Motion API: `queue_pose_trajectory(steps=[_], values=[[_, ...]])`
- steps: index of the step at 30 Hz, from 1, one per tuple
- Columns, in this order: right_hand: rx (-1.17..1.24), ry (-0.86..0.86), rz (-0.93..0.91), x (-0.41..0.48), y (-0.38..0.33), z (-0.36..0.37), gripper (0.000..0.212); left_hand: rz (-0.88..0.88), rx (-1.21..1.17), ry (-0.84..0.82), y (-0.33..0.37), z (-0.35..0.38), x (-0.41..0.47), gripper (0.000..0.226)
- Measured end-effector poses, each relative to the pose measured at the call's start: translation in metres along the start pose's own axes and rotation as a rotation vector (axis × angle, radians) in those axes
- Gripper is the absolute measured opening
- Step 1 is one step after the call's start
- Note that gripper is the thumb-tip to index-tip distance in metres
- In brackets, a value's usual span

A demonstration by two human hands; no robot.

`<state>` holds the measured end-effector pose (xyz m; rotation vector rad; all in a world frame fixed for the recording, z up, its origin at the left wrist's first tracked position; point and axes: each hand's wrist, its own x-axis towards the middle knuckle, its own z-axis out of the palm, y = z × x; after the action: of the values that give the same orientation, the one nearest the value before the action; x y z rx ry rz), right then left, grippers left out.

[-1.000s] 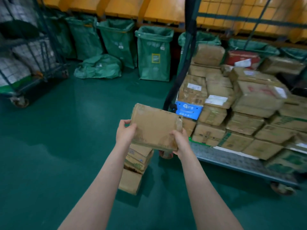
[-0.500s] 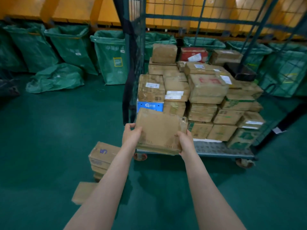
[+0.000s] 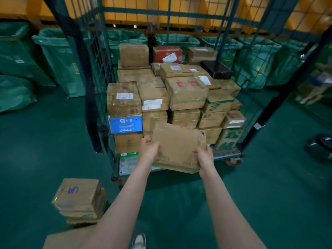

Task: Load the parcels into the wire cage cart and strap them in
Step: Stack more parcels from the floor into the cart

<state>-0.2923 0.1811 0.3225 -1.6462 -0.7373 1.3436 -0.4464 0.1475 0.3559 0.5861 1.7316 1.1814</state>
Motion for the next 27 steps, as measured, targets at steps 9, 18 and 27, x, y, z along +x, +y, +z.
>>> queue_pose_trajectory(steps=[9, 18, 27], values=[[0.068, 0.213, -0.007, 0.077, -0.048, 0.009, 0.062, 0.059, 0.122, -0.203, 0.06, 0.058, 0.087, 0.021], [0.21, 0.363, 0.019, 0.136, -0.066, -0.006, 0.064, 0.075, 0.156, -0.356, 0.081, 0.122, 0.136, 0.028], [0.215, 0.419, 0.031, 0.203, -0.084, -0.084, 0.064, 0.091, 0.202, -0.427, 0.086, 0.229, 0.139, 0.027]])
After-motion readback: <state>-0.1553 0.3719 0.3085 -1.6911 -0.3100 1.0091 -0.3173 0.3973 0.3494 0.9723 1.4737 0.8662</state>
